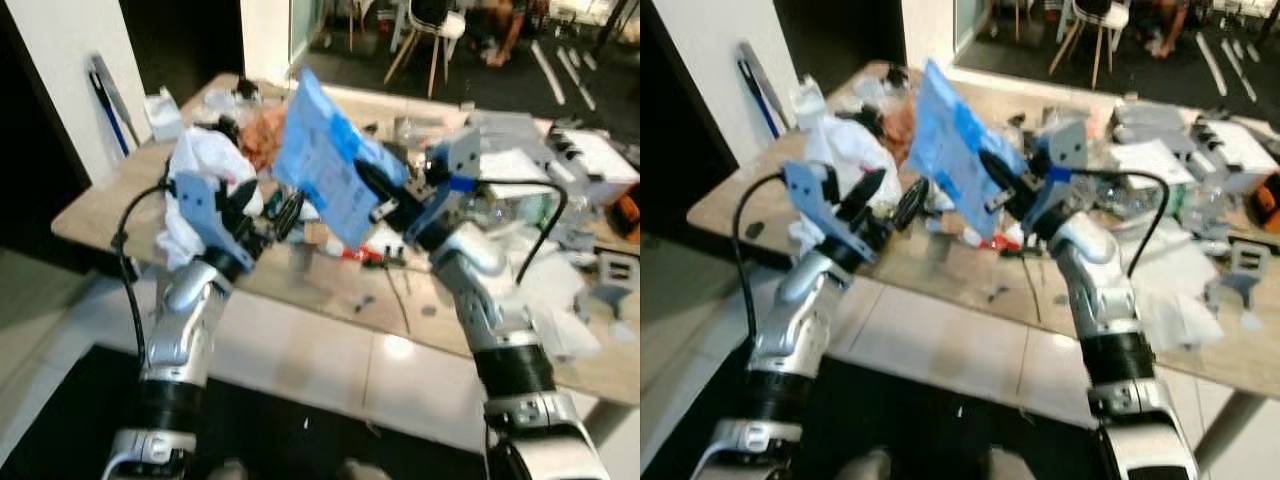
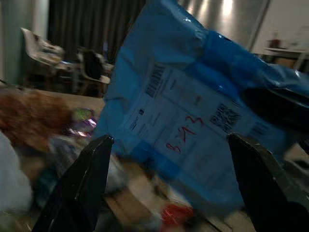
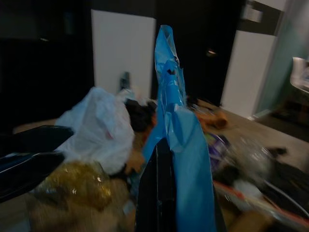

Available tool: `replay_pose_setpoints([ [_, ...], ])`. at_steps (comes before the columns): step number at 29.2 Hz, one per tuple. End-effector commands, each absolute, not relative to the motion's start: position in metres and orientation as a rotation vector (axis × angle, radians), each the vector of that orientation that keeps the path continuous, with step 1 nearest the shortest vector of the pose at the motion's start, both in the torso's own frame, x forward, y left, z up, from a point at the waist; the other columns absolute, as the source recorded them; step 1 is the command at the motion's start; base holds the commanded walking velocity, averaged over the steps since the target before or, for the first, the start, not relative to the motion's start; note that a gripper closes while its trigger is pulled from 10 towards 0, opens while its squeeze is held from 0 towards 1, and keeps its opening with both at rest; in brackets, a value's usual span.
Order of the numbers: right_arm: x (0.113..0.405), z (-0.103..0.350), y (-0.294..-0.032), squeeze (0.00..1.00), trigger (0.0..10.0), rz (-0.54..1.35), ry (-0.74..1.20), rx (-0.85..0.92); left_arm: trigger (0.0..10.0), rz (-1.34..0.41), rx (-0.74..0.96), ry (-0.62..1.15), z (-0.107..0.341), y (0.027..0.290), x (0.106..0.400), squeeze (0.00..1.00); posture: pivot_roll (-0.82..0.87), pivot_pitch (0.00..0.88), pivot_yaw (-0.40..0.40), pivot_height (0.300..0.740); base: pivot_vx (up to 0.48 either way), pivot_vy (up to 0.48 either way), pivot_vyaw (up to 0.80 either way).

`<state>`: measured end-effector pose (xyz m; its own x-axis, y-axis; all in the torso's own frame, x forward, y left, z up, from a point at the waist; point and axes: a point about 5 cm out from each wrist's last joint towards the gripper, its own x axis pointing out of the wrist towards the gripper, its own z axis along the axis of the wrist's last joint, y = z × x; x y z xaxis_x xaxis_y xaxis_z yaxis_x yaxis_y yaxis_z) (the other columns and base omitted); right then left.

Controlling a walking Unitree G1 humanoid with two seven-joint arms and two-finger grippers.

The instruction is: Picking trash to rubbish bin

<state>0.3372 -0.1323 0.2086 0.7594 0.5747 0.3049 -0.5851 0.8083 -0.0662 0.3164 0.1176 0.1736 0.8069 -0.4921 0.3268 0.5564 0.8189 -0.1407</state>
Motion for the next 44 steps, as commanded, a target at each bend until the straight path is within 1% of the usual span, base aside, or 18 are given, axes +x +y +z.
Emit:
replay_pose_setpoints([
  [1, 0.338, 0.207, -0.130, 0.00, 10.0, 0.635, -0.314, 0.035, 10.0, -0.556, -0.231, -0.266, 0.168, 0.120, 0.316, 0.00, -0.05, 0.000, -0.082, 0.740, -0.360, 0.000, 0.00],
  [12, 0.337, 0.195, -0.126, 0.00, 10.0, 0.656, -0.270, 0.007, 10.0, -0.581, -0.226, -0.225, 0.156, 0.113, 0.313, 0.00, -0.04, 0.000, -0.084, 0.740, -0.360, 0.000, 0.00],
  [17, 0.337, 0.184, -0.124, 0.00, 10.0, 0.672, -0.238, -0.015, 10.0, -0.611, -0.224, -0.179, 0.147, 0.107, 0.312, 0.00, -0.04, 0.000, -0.085, 0.740, -0.204, 0.000, 0.78],
  [20, 0.338, 0.177, -0.125, 0.00, 10.0, 0.658, -0.214, -0.032, 10.0, -0.639, -0.176, -0.162, 0.145, 0.104, 0.314, 0.00, -0.04, 0.000, -0.085, 0.740, 0.000, 0.000, 0.77],
  [22, 0.340, 0.169, -0.126, 0.00, 10.0, 0.647, -0.188, -0.034, 10.0, -0.705, -0.127, -0.142, 0.143, 0.096, 0.314, 0.00, -0.03, 0.000, -0.092, 0.740, 0.000, 0.000, 0.76],
  [26, 0.343, 0.165, -0.128, 0.00, 10.0, 0.636, -0.177, -0.033, 10.0, -0.767, -0.065, -0.136, 0.143, 0.086, 0.316, 0.00, -0.03, 0.000, -0.092, 0.740, 0.000, 0.000, 0.75],
  [28, 0.343, 0.164, -0.128, 0.00, 10.0, 0.635, -0.176, -0.034, 10.0, -0.771, -0.065, -0.131, 0.143, 0.085, 0.317, 0.00, -0.03, 0.000, -0.092, 0.740, 0.000, 0.000, 0.75],
  [33, 0.346, 0.160, -0.128, 0.00, 10.0, 0.634, -0.163, -0.025, 10.0, -0.749, -0.148, -0.098, 0.139, 0.088, 0.323, 0.00, -0.03, 0.000, -0.092, 0.740, 0.000, 0.000, 0.74],
  [41, 0.348, 0.159, -0.127, 0.00, 10.0, 0.636, -0.164, -0.016, 10.0, -0.741, -0.128, -0.069, 0.137, 0.087, 0.328, 0.00, -0.02, 0.000, -0.095, 0.740, 0.000, 0.000, 0.74],
  [44, 0.350, 0.158, -0.124, 0.00, 10.0, 0.642, -0.165, -0.014, 10.0, -0.771, -0.099, -0.077, 0.143, 0.081, 0.336, 0.00, -0.02, 0.000, -0.081, 0.740, 0.000, 0.000, 0.74],
])
